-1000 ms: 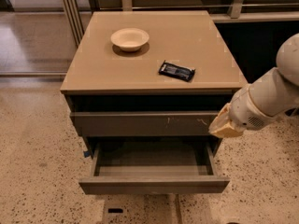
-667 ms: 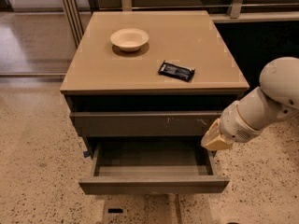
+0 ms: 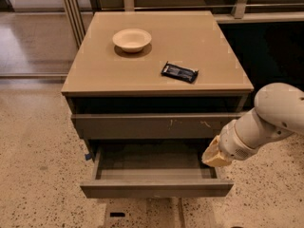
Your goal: Close middle drawer
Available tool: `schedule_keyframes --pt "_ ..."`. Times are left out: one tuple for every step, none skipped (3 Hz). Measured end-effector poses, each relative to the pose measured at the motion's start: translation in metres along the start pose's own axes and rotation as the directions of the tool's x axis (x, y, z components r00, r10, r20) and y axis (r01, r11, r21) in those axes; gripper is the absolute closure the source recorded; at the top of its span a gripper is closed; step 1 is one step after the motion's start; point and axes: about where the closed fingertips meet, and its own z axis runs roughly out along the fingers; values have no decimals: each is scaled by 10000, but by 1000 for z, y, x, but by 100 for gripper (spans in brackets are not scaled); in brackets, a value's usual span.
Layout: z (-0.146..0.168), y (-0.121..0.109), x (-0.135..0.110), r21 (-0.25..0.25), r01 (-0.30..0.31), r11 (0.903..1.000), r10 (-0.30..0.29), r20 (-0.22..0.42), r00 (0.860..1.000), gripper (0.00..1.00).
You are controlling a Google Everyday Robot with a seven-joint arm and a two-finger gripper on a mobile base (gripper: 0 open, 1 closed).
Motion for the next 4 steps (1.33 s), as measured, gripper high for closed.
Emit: schedule_keyframes --pt "75 15 38 -274 34 9996 -34 16 10000 100" --pt "151 16 76 -638 -348 9974 357 140 9993 100" --pt "179 22 87 -982 -567 9936 594 254 9979 100" --pt "181 22 88 -982 -543 9937 569 237 9981 100"
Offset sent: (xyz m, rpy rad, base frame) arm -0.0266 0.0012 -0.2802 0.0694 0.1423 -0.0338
